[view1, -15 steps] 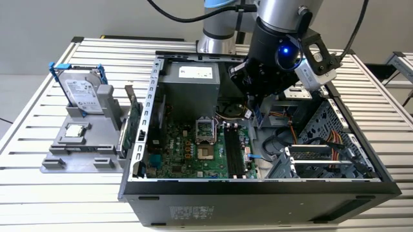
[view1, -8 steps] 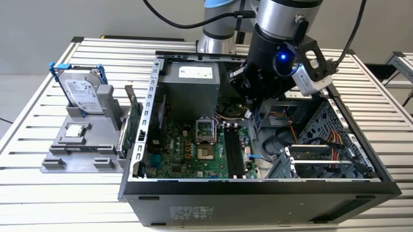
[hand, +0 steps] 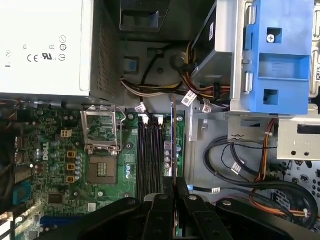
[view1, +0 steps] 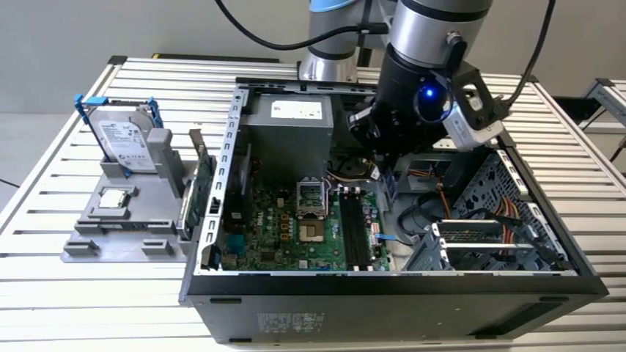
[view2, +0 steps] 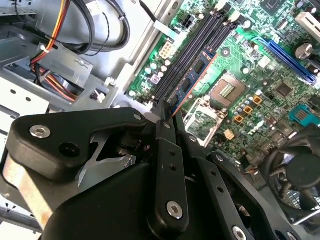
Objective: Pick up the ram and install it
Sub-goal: 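Insert the ram into the slot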
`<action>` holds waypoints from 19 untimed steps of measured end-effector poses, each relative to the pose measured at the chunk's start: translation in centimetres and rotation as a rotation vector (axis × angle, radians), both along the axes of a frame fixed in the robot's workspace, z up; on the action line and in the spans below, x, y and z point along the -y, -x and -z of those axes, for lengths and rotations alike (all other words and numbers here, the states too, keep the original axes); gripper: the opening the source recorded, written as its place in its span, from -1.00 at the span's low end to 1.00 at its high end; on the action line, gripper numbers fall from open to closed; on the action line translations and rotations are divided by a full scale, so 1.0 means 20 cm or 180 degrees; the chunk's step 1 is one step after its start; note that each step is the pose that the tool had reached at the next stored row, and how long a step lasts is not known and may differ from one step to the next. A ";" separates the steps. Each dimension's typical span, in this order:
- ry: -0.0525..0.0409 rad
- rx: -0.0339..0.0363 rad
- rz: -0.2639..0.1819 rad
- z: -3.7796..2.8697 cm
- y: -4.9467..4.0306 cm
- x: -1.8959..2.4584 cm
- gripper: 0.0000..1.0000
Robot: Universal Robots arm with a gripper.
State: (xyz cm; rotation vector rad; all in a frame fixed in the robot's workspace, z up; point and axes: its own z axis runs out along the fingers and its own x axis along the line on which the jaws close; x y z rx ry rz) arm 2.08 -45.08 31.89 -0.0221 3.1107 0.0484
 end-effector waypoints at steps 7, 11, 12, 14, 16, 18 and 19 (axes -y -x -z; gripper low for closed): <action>0.0000 0.0000 0.0039 0.023 -0.016 0.000 -1.00; 0.0000 0.0000 0.0038 0.040 -0.018 0.000 -1.00; 0.0000 0.0000 0.0038 0.045 -0.019 0.000 -1.00; 0.0001 0.0000 0.0038 0.053 -0.019 0.000 -1.00; 0.0001 0.0000 0.0038 0.061 -0.019 0.000 -1.00; 0.0003 0.0000 0.0038 0.068 -0.020 0.000 -1.00; 0.0004 0.0000 0.0038 0.073 -0.020 0.000 -1.00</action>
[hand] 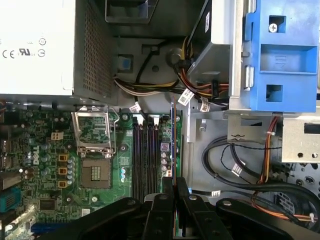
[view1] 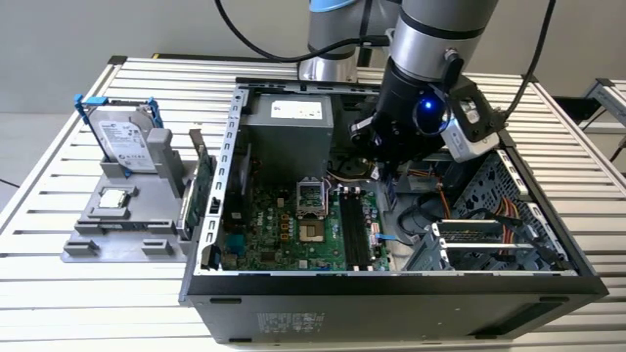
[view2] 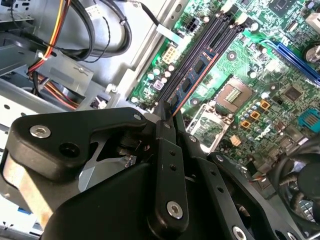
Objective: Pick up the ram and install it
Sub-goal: 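Insert the ram into the slot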
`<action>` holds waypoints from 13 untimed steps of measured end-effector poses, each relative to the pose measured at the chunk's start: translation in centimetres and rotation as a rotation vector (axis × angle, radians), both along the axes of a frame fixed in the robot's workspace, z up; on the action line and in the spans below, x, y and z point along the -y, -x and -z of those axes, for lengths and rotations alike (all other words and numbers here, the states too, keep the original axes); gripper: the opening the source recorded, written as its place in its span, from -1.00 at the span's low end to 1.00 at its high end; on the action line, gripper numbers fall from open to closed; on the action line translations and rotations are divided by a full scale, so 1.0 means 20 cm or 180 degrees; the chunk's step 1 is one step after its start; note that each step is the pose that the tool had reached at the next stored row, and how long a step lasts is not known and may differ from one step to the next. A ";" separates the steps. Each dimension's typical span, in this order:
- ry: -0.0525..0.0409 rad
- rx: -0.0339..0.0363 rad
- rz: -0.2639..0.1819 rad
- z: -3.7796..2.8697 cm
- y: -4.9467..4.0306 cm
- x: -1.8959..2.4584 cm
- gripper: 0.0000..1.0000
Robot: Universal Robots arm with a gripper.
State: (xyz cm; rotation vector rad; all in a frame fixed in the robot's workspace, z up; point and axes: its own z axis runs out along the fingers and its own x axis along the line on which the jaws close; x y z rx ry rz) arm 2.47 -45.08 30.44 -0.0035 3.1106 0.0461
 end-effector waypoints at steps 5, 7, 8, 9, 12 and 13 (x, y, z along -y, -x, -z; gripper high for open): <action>0.0006 0.0000 0.0000 0.018 0.000 0.000 -1.00; 0.0008 0.0000 0.0000 0.026 0.000 0.000 -1.00; 0.0008 0.0000 0.0000 0.029 0.000 0.000 -1.00; 0.0009 0.0000 0.0000 0.032 0.000 0.000 -1.00; 0.0011 0.0000 0.0000 0.042 -0.001 0.000 -1.00; 0.0011 0.0000 0.0000 0.045 -0.001 0.000 -1.00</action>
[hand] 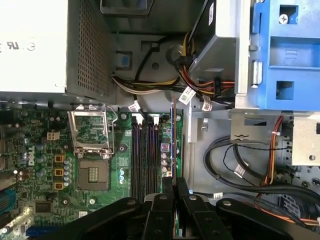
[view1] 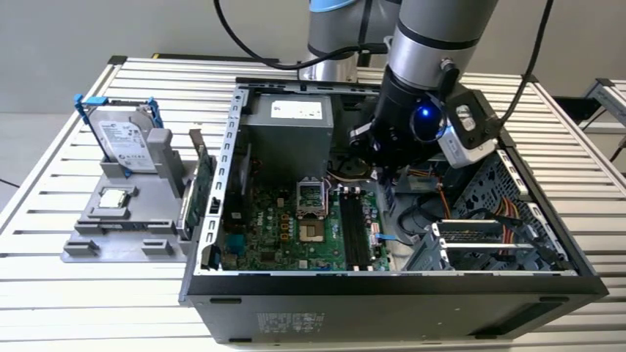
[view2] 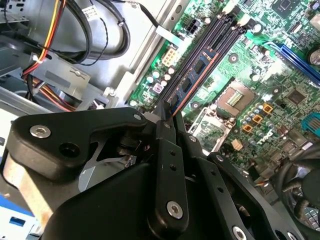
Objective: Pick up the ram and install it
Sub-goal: 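Insert the ram into the slot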
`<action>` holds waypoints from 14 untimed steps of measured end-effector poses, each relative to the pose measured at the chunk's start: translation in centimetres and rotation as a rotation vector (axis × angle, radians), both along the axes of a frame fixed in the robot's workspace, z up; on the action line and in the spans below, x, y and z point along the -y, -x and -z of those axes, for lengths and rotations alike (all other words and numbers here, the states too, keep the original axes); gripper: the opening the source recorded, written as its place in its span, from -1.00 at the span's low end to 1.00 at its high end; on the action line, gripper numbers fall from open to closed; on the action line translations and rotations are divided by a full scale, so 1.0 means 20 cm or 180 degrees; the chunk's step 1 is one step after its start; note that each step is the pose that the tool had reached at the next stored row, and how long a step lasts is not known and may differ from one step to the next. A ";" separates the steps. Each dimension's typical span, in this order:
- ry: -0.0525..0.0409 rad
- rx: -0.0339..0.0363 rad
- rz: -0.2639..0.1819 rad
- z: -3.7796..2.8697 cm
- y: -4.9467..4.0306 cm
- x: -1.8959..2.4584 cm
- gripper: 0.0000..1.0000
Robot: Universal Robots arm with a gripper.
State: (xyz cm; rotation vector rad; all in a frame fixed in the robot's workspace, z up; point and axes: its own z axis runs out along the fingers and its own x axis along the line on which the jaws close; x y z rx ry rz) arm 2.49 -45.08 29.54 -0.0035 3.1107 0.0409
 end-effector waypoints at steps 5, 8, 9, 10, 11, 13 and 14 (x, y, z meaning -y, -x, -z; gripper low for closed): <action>0.0000 0.0000 0.0000 0.014 0.000 0.000 -1.00; 0.0000 0.0000 0.0000 0.025 0.000 0.000 -1.00; 0.0000 0.0000 0.0000 0.028 0.000 0.000 -1.00; 0.0000 0.0000 0.0000 0.031 0.000 0.000 -1.00; 0.0000 0.0000 0.0000 0.033 0.000 0.000 -1.00; 0.0000 0.0001 0.0000 0.038 0.000 0.000 -1.00; 0.0000 0.0001 0.0000 0.040 0.000 0.000 -1.00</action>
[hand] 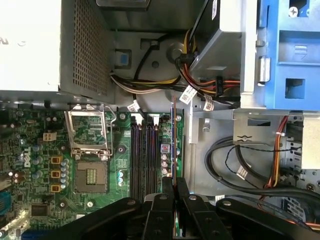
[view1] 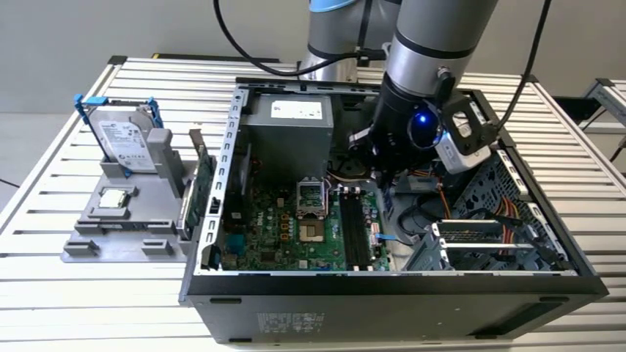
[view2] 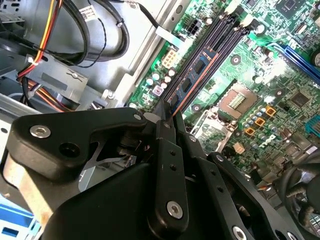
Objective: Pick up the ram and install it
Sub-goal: 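Insert the ram into the slot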
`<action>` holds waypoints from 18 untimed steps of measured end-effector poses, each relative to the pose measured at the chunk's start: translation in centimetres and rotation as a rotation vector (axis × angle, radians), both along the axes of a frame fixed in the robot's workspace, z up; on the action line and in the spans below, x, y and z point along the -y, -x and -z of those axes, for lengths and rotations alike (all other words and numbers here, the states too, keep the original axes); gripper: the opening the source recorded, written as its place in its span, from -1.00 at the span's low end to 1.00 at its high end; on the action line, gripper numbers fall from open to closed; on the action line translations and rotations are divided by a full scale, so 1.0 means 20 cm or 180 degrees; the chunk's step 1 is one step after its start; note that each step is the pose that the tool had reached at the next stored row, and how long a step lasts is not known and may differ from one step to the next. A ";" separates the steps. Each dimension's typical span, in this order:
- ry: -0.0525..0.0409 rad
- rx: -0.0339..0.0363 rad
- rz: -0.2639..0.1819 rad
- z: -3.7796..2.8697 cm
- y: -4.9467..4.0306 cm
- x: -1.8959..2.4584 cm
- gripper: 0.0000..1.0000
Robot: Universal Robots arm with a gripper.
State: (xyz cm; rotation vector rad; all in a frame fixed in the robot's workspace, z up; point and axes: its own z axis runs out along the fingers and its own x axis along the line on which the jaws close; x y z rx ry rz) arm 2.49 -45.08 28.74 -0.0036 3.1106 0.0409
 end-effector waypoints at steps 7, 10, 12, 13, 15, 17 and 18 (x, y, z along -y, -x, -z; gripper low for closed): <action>0.0000 0.0001 0.0000 0.021 0.000 0.000 -1.00; 0.0000 0.0001 0.0000 0.035 0.000 0.000 -1.00; 0.0000 0.0001 0.0000 0.048 0.000 0.000 -1.00; 0.0000 0.0001 0.0000 0.053 0.000 0.000 -1.00; 0.0000 0.0001 0.0000 0.062 0.000 0.000 -1.00; 0.0000 0.0001 0.0000 0.075 0.000 0.000 -1.00; 0.0000 0.0001 0.0000 0.079 0.000 0.000 -1.00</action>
